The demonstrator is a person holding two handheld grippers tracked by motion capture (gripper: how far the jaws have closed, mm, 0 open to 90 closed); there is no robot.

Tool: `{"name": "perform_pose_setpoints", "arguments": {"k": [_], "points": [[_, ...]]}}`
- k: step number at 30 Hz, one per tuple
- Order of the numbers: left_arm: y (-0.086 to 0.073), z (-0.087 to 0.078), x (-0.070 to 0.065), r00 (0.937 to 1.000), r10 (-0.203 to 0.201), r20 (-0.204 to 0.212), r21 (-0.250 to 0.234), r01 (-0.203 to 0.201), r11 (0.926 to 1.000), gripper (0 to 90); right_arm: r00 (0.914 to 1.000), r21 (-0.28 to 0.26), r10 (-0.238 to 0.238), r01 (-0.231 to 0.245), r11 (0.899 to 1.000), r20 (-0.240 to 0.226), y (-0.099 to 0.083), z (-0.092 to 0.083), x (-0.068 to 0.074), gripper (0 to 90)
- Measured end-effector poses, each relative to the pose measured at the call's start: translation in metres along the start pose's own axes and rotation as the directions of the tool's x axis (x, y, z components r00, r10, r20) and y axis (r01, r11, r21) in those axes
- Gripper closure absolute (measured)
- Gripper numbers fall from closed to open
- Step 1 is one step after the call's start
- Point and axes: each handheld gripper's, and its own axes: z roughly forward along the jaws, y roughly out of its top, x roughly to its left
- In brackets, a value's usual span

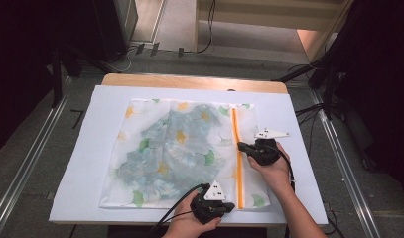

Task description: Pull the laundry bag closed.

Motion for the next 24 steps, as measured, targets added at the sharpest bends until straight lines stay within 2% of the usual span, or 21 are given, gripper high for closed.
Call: {"name": "perform_pose_setpoints", "arguments": {"k": [24], "points": [[0.000, 0.000, 0.000, 1.0000, 0.002, 0.000, 0.002, -0.002, 1.0000, 90.0, 0.9998, 0.012, 0.006, -0.006, 1.000, 0.018, 0.019, 0.017, -0.013, 90.0]]}}
